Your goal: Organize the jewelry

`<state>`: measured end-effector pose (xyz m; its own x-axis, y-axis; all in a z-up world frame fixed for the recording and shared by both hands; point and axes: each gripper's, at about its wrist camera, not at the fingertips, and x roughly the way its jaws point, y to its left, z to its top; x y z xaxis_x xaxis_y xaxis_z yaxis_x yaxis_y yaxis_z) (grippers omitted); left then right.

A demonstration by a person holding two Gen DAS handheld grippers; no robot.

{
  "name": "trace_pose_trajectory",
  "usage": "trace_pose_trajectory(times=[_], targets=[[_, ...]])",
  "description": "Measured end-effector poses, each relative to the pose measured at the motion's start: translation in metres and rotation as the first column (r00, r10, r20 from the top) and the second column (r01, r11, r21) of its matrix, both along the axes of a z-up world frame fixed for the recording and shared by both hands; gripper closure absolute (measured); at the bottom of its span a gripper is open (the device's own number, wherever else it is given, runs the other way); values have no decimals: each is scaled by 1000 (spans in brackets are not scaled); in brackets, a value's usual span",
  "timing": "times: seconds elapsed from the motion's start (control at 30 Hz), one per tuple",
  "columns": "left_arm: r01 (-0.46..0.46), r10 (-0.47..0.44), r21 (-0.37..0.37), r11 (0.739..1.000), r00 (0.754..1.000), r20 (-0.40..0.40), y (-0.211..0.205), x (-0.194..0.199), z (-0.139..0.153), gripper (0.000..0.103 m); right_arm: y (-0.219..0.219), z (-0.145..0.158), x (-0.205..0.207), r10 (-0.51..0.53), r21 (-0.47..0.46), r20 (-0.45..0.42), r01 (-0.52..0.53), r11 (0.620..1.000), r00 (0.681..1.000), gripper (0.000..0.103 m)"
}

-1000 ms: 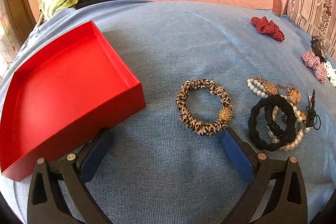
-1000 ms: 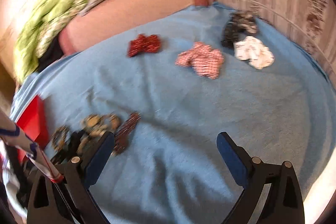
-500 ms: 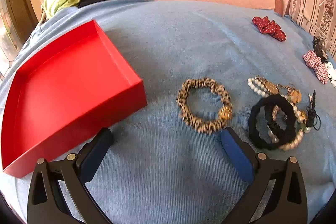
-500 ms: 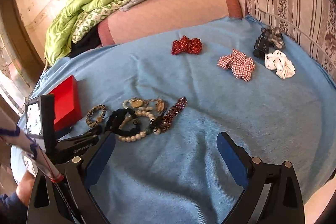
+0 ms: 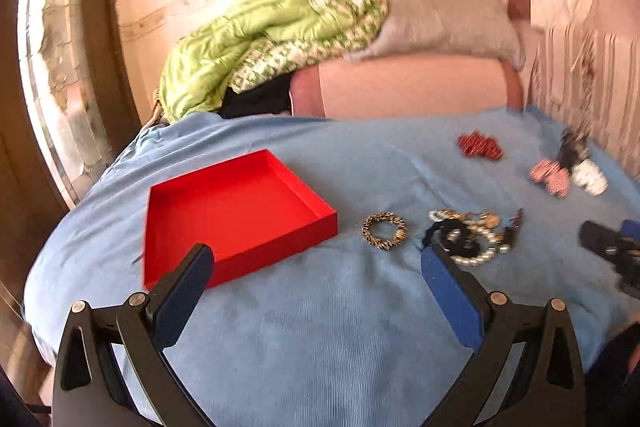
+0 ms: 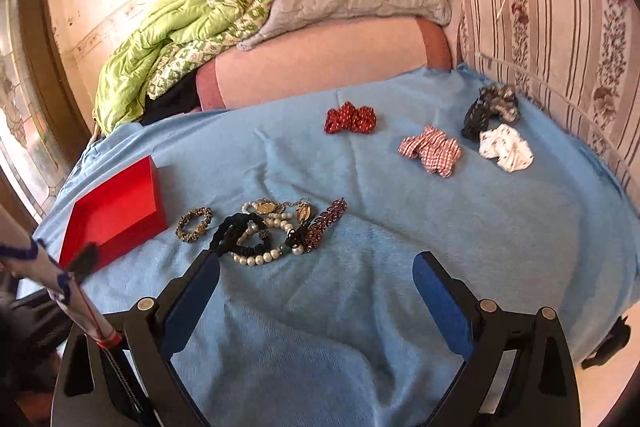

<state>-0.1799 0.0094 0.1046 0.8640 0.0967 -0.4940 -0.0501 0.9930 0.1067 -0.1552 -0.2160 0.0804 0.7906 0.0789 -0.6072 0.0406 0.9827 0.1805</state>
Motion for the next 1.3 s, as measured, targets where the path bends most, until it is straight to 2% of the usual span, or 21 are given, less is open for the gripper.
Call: trace_pose_trajectory(times=[0.2,0.37,1.3], targets=[[-4,3,-51,999,1000,-14,14,-34,7,0,7,7,-34,36,-42,68,-33,999,997,3],[10,-11,-39,999,1000,-18,9,-45,5,0,12,10,-54,69,-62,106,-63,996,992,3],[9,-10,-34,999,999,-42,7,-40,-5,0,21,5,-48,79,-94,77,-71,993,994,3]])
